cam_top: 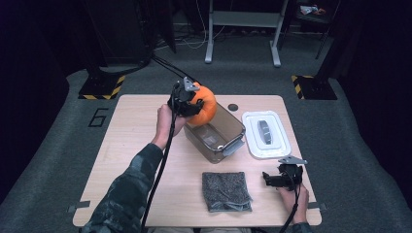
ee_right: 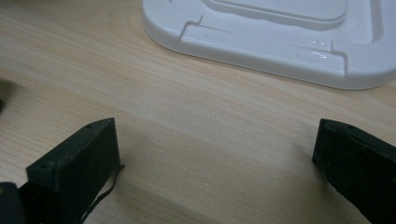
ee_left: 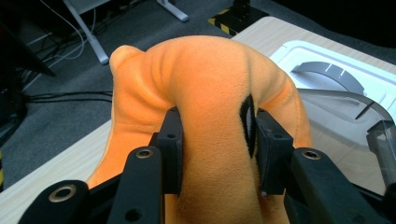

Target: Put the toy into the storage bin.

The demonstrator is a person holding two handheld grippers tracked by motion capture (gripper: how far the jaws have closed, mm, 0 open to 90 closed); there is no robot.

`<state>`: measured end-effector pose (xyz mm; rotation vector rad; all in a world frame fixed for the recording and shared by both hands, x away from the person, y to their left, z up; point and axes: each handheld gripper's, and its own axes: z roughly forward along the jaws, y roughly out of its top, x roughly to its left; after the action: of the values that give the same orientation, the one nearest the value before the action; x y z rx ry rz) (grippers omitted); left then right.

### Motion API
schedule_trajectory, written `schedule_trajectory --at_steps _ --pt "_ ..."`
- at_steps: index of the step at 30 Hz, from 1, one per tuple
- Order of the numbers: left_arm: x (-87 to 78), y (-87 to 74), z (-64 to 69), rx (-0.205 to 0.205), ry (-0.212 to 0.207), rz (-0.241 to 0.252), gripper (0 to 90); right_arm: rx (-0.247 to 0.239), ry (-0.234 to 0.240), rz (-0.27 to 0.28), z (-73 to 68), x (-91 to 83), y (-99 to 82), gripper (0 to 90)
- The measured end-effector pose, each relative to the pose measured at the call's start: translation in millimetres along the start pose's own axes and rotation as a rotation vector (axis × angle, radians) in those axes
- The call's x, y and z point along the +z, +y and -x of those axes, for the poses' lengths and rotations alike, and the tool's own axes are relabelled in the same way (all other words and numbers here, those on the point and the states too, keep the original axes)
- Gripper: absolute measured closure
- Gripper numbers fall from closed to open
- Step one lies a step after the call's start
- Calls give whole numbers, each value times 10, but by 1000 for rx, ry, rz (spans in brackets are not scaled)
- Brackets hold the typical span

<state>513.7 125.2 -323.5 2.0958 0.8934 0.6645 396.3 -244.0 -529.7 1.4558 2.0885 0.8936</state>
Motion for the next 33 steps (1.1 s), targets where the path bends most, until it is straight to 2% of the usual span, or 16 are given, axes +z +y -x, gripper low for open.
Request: schedule_trajectory --at_steps 4,14,33 --pt "95 -21 48 9 -17 -18 608 0 0 0 0 0 0 0" --pt "307 -113 94 -6 -43 -56 604 -4 0 1 3 1 0 0" --pt "551 -227 120 -30 -52 -115 586 -5 0 -1 2 -1 -1 0"
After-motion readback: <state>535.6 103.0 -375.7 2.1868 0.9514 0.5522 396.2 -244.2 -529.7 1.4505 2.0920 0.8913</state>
